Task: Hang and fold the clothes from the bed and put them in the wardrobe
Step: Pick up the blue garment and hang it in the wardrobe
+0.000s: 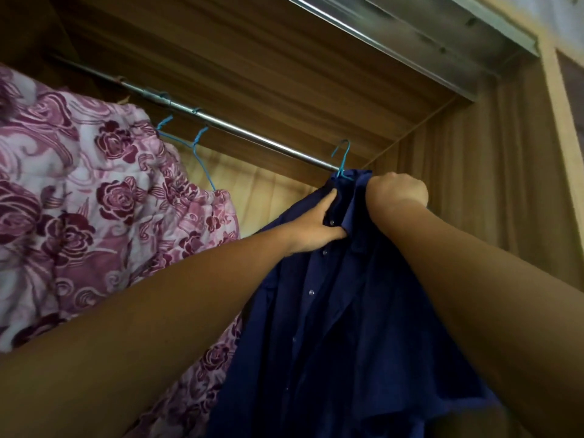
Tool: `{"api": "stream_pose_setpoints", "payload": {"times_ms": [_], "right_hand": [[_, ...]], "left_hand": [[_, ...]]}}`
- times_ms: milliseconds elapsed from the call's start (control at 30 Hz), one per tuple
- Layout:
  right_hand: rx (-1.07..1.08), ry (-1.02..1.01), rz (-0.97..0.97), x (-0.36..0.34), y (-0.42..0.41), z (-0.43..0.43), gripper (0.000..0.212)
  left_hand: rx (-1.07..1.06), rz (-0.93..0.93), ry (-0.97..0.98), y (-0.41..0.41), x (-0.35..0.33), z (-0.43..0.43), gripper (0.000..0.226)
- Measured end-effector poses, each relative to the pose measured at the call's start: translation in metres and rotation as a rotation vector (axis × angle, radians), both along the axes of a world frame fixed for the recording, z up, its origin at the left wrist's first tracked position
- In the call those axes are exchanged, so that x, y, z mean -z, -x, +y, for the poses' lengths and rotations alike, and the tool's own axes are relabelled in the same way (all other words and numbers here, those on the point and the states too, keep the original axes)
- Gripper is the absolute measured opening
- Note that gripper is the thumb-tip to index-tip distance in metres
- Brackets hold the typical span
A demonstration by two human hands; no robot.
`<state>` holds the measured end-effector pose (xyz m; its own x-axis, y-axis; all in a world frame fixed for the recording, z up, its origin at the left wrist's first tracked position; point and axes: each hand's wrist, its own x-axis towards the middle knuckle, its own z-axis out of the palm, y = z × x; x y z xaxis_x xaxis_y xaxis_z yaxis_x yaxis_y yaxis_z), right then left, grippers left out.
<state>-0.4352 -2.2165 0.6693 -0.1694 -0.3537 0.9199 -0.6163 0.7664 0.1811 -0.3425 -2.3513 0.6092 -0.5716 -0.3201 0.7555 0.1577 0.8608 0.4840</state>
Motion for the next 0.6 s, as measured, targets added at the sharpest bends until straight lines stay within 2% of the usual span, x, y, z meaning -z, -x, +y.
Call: {"api": "stream_pose_setpoints", "payload": {"times_ms": [300,467,600], "right_hand": [[-0.011,-0.082,-0.049,0.013,0.005,-0.036,0.034],[-0.017,-0.122,0.004,0.037,0.004,-0.031,0.029],[0.026,-0.103,0.037,0.063,-0.002,-0.023,0.04]], "left_hand": [[-0.143,-0.081,-0.019,0.005,0.016,-0.026,0.09],[-0.198,-0.122,-0.006,-0.004,0.036,-0.023,0.072],[-0.257,-0.11,0.002,-0.031,0.051,-0.015,0.062]]}}
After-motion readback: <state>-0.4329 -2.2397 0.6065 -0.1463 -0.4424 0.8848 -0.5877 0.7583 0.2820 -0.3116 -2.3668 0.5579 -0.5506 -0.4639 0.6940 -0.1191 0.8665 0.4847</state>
